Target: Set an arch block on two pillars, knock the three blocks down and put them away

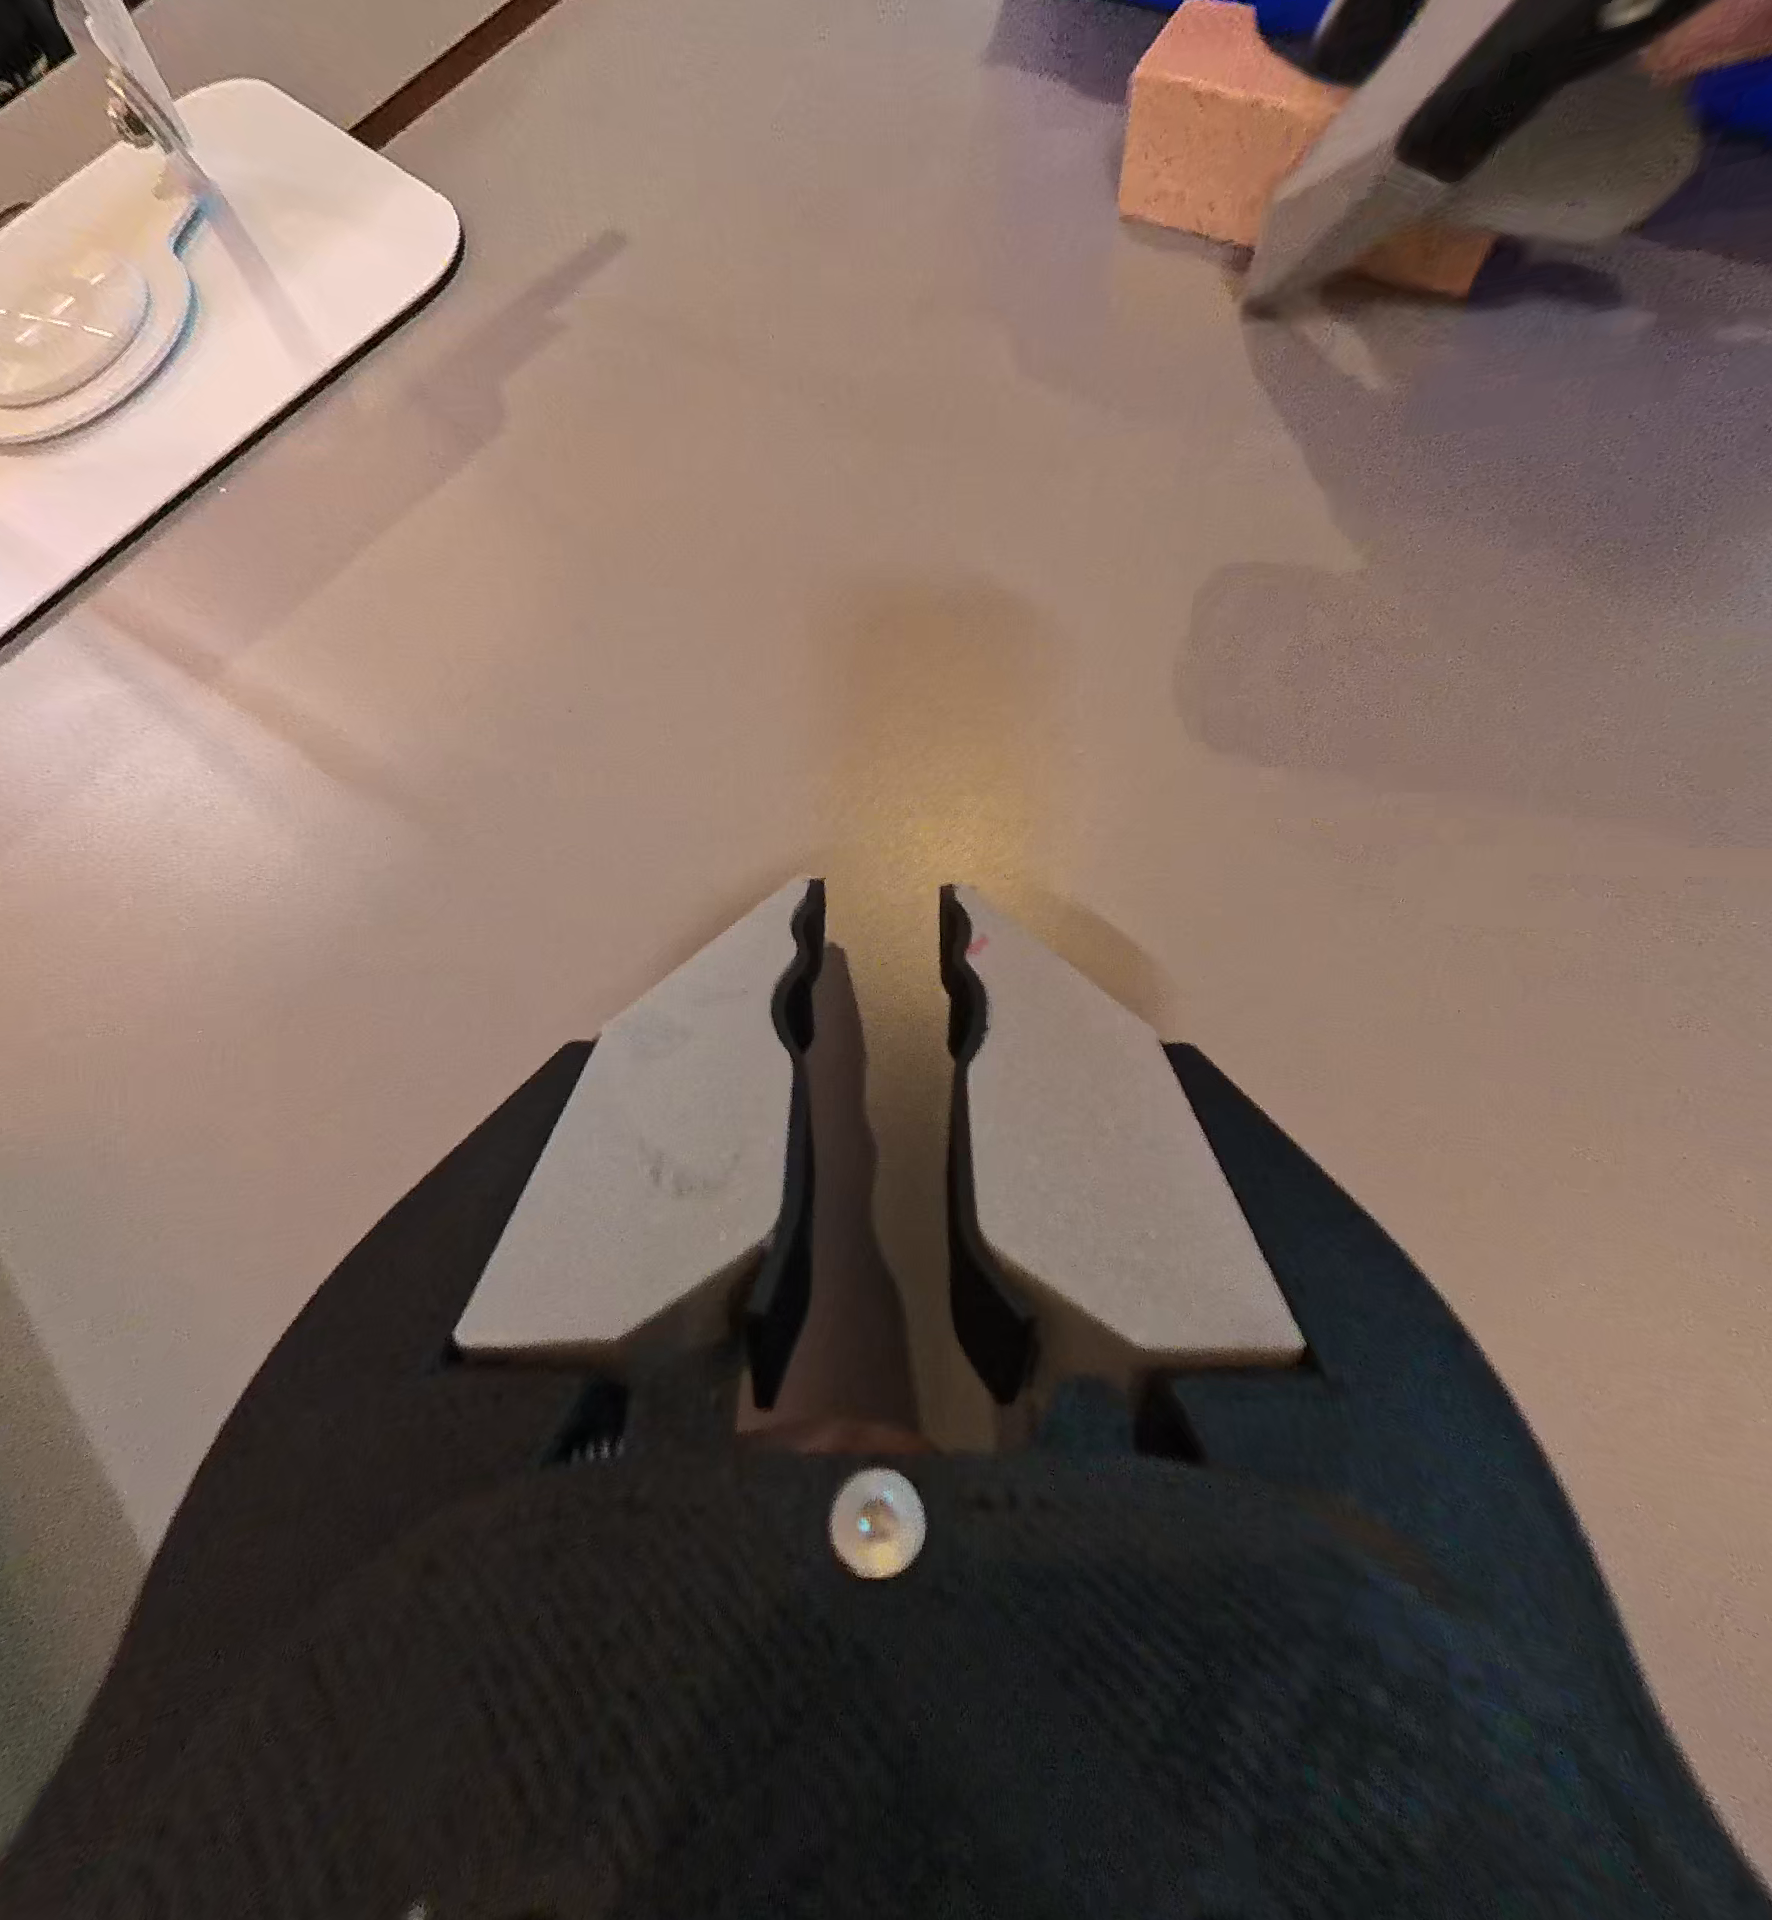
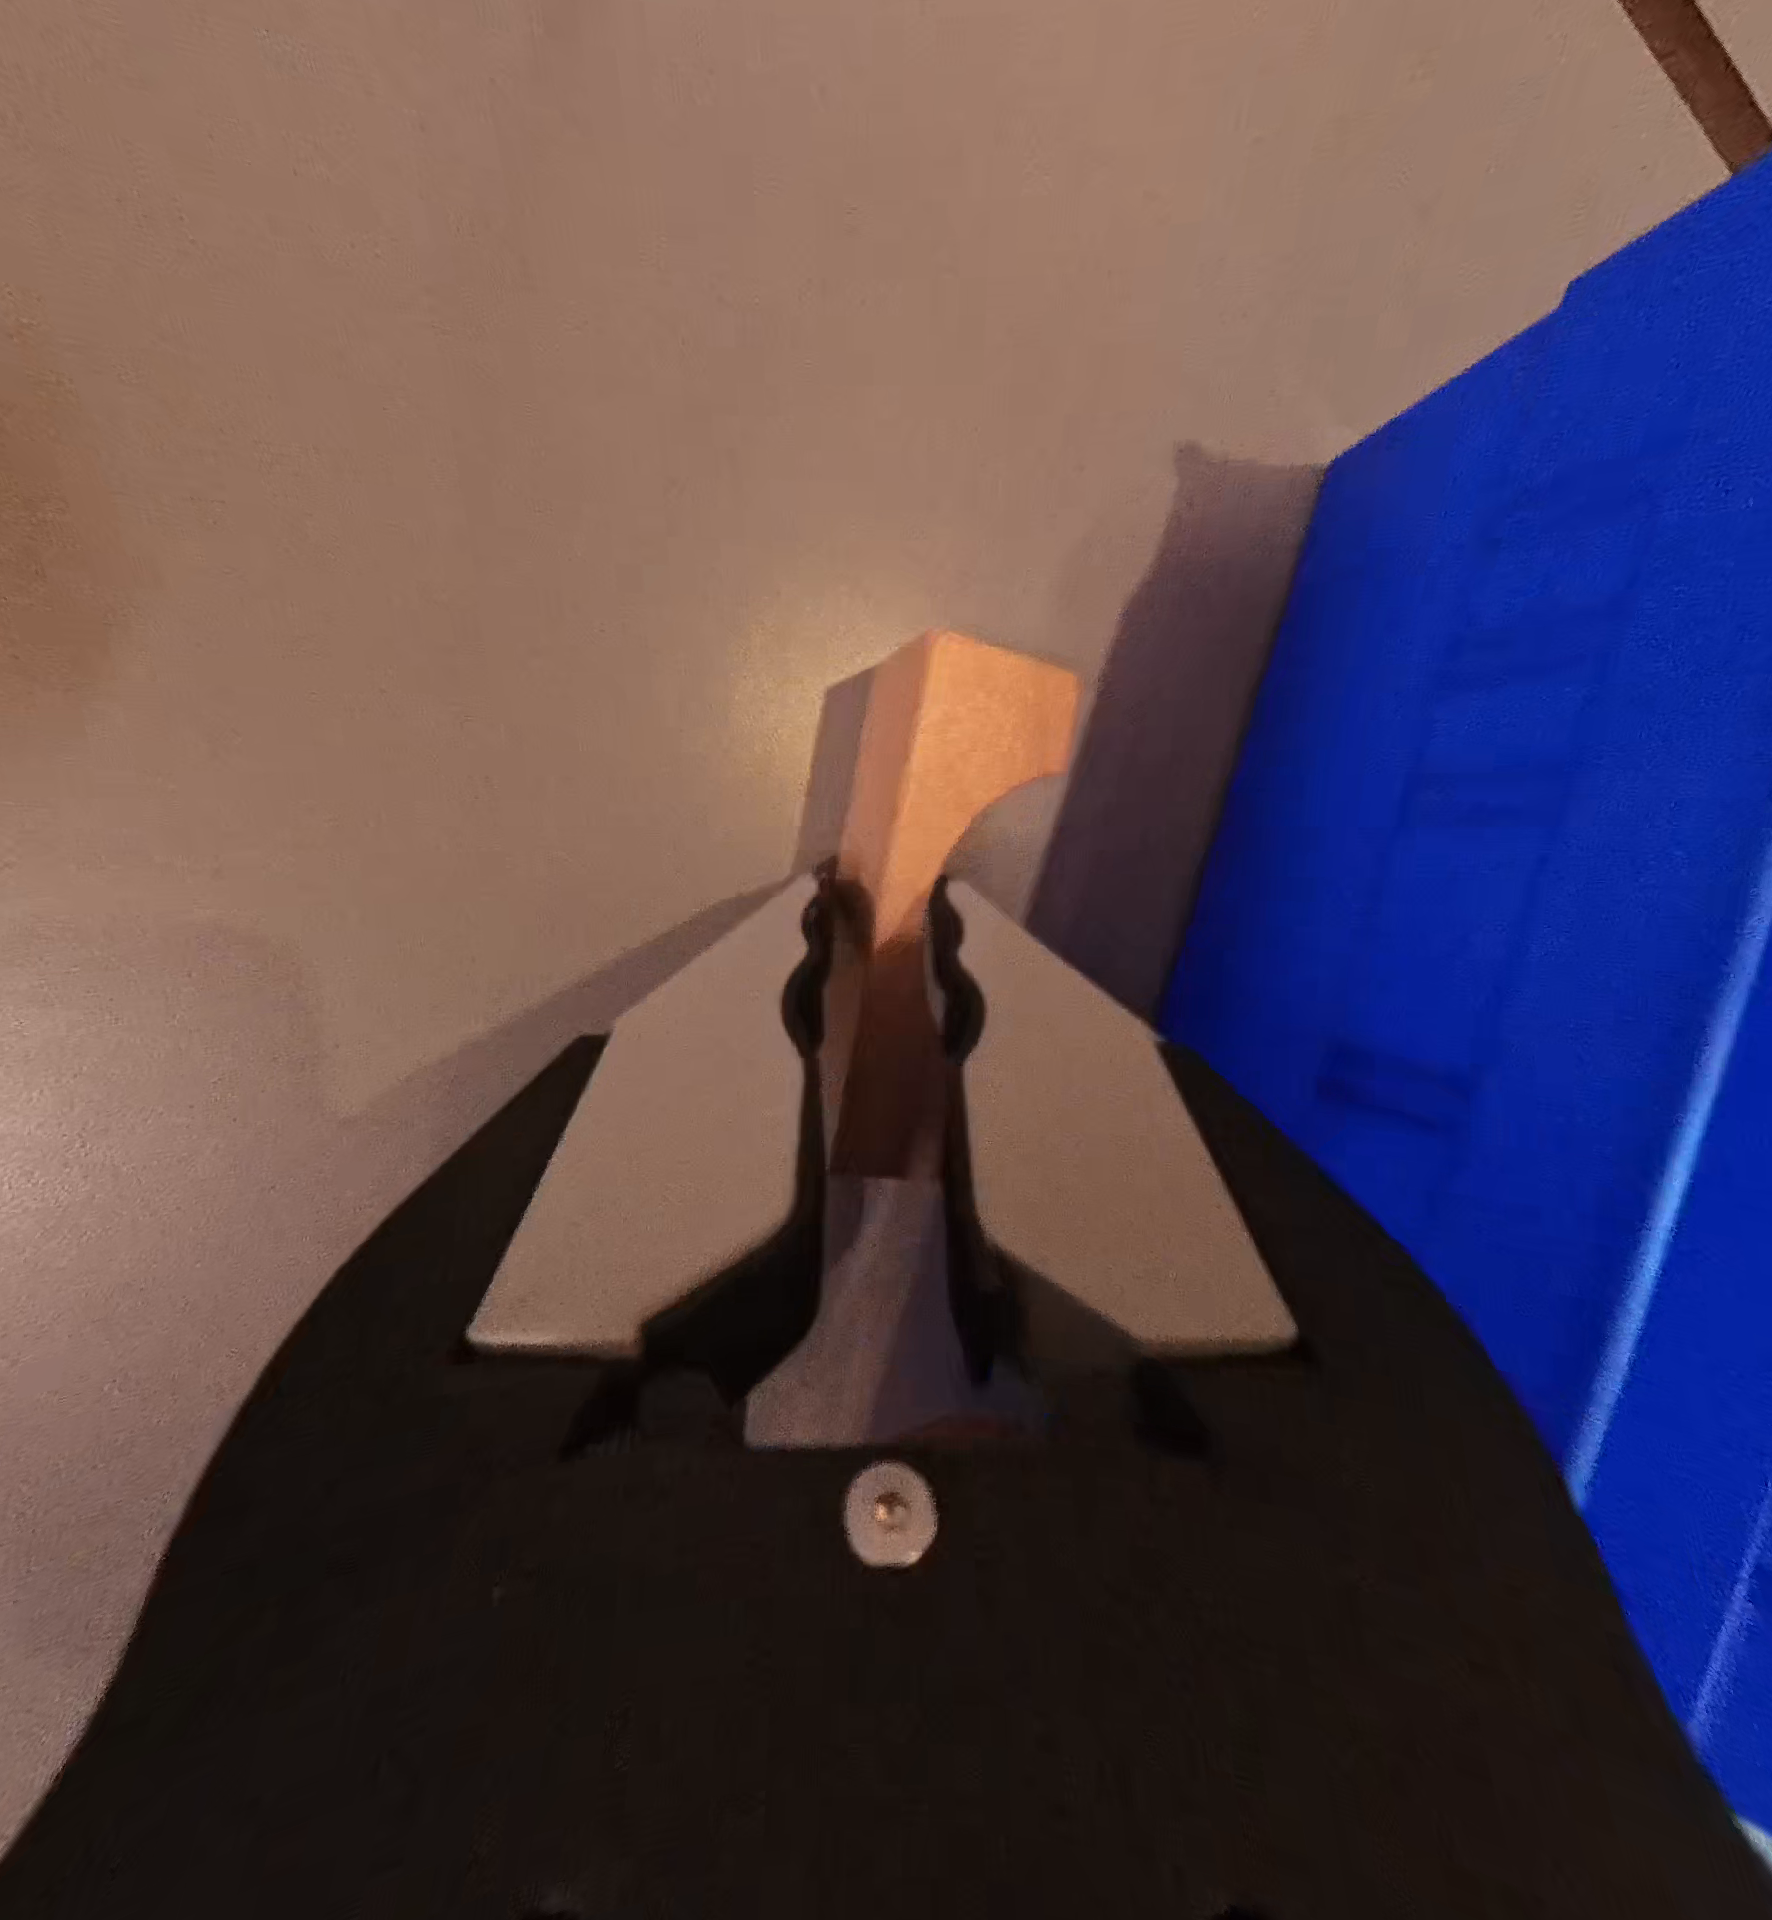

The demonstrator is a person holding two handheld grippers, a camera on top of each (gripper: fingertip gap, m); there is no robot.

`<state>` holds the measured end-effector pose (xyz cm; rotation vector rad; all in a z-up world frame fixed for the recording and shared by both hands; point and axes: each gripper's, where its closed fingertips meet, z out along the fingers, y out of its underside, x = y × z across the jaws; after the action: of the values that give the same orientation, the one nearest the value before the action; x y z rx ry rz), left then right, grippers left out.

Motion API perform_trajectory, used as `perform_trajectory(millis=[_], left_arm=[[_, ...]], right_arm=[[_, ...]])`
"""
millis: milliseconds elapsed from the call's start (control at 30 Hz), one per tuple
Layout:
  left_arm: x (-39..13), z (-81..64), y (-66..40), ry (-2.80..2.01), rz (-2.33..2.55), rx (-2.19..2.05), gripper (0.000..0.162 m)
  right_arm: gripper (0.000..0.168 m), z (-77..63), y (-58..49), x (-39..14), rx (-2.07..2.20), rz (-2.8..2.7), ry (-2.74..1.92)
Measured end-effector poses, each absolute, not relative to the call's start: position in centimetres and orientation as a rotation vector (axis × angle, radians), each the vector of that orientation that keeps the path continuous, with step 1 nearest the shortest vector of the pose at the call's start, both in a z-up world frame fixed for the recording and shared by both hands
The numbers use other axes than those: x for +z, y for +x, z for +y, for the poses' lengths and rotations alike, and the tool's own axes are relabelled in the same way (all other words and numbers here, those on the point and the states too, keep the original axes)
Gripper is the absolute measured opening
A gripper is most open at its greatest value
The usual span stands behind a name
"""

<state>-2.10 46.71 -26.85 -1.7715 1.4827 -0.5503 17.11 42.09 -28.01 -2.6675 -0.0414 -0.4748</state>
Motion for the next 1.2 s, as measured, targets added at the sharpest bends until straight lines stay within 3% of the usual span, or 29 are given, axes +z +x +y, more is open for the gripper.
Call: perform_trajectory(millis=[33, 133, 333, 500, 633, 733, 867, 1033, 1200], left_arm=[[-26.7, 46.7, -2.1, -1.767, 1.479, -0.553, 0.019], [-26.7, 46.8, -2.1, -1.774, 1.472, -0.563, 0.019], [-26.9, 46.8, -2.0, -1.773, 1.477, -0.545, 0.020], [-27.4, 46.8, -1.9, -1.780, 1.491, -0.524, 0.021], [-27.4, 46.8, -1.9, -1.774, 1.488, -0.520, 0.021], [-27.3, 46.8, -2.0, -1.774, 1.486, -0.518, 0.021], [-27.4, 46.8, -1.9, -1.772, 1.494, -0.504, 0.022], [-27.6, 46.9, -2.0, -1.774, 1.496, -0.490, 0.022], [-27.6, 47.1, -2.0, -1.777, 1.492, -0.465, 0.025]], right_arm=[[0.008, 42.1, 16.5, -28.2, -0.403, -0.060, -2.676], [0.008, 42.4, 14.2, -27.1, -0.233, -0.097, -2.618], [0.008, 41.7, 13.7, -16.3, -0.346, -0.132, -2.257], [0.008, 38.9, 21.6, -10.6, -0.524, 0.076, -2.130], [0.009, 37.0, 28.0, -11.7, -0.578, 0.239, -2.160], [0.031, 36.6, 28.4, -13.3, -0.535, 0.250, -2.198], [0.045, 38.0, 23.9, -12.1, -0.462, 0.113, -2.112], [0.039, 40.5, 11.3, -9.6, -0.088, -0.133, -1.848], [0.038, 43.9, 5.5, -13.5, -0.017, -0.239, -1.771]])
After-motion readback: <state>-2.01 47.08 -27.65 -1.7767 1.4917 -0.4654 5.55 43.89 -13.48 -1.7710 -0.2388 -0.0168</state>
